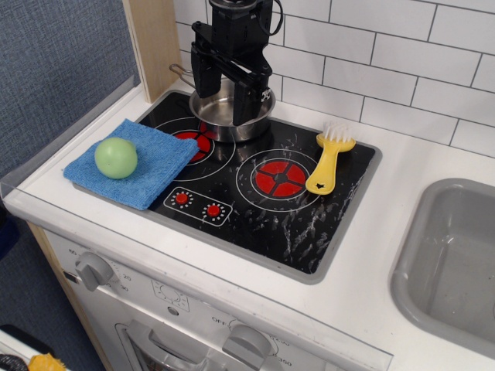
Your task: Move the yellow brush to lower right of cooktop
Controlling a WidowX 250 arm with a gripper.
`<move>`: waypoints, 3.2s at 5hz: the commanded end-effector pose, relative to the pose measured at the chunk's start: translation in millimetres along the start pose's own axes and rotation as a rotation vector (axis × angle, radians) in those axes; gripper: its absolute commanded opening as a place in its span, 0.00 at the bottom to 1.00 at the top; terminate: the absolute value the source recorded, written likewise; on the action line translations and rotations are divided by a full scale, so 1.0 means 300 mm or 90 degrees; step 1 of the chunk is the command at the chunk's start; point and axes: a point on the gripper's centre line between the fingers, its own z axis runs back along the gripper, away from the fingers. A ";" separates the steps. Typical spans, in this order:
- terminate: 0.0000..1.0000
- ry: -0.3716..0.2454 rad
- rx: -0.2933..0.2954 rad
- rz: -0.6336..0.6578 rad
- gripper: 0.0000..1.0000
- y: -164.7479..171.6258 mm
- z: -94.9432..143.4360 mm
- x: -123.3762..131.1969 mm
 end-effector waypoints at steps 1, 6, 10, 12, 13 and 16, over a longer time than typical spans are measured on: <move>0.00 0.000 0.000 0.000 1.00 0.000 0.000 0.000; 0.00 -0.024 -0.007 0.066 1.00 -0.238 -0.035 0.217; 0.00 -0.003 -0.117 0.220 0.00 -0.255 -0.175 0.197; 0.00 0.009 -0.031 0.130 0.00 -0.288 -0.131 0.212; 0.00 -0.013 -0.006 0.089 0.00 -0.302 -0.061 0.220; 0.00 -0.088 -0.011 0.019 0.00 -0.408 0.083 0.048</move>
